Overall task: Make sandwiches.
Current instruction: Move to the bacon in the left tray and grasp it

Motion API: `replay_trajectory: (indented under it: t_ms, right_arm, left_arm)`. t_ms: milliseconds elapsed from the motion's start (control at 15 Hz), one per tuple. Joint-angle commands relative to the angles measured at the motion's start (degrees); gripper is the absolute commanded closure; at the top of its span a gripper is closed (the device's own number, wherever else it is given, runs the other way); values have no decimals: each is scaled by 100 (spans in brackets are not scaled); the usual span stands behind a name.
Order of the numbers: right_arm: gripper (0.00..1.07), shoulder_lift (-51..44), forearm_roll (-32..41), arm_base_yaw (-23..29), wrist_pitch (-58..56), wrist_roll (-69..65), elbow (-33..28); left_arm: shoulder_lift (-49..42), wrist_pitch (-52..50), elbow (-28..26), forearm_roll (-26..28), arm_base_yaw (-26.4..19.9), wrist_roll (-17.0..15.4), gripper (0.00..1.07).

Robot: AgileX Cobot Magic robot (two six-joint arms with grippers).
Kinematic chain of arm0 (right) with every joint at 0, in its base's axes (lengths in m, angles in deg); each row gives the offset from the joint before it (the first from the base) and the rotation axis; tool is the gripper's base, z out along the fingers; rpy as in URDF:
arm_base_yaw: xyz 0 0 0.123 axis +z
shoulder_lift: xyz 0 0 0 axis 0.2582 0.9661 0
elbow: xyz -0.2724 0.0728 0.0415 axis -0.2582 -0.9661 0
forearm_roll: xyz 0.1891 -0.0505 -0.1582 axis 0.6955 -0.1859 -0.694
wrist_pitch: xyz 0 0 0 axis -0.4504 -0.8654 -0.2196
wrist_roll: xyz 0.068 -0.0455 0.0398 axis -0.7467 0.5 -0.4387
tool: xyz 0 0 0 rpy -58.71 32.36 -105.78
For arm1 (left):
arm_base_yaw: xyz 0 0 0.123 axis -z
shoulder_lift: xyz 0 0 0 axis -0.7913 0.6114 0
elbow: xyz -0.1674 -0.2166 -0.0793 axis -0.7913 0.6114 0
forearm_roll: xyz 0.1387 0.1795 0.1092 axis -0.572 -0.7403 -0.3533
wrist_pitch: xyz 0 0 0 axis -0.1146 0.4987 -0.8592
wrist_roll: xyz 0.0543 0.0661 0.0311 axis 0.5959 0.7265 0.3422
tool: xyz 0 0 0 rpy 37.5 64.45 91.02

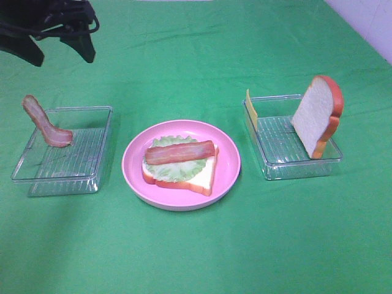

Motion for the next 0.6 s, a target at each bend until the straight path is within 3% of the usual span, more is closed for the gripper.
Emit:
replay_trajectory:
  t_ms: [67,333,600]
  right_arm:
    - [31,-74,-34,-11,63,29,-34]
    - [31,-74,-34,-11,63,29,-34]
    - [31,-74,-34,-11,63,29,-34]
  left_arm:
    - [6,390,-189,-229,-149,-201,29]
    - [160,625,-246,-286,-814,-189,31]
    - [539,556,-246,-544,-1003,-155,31]
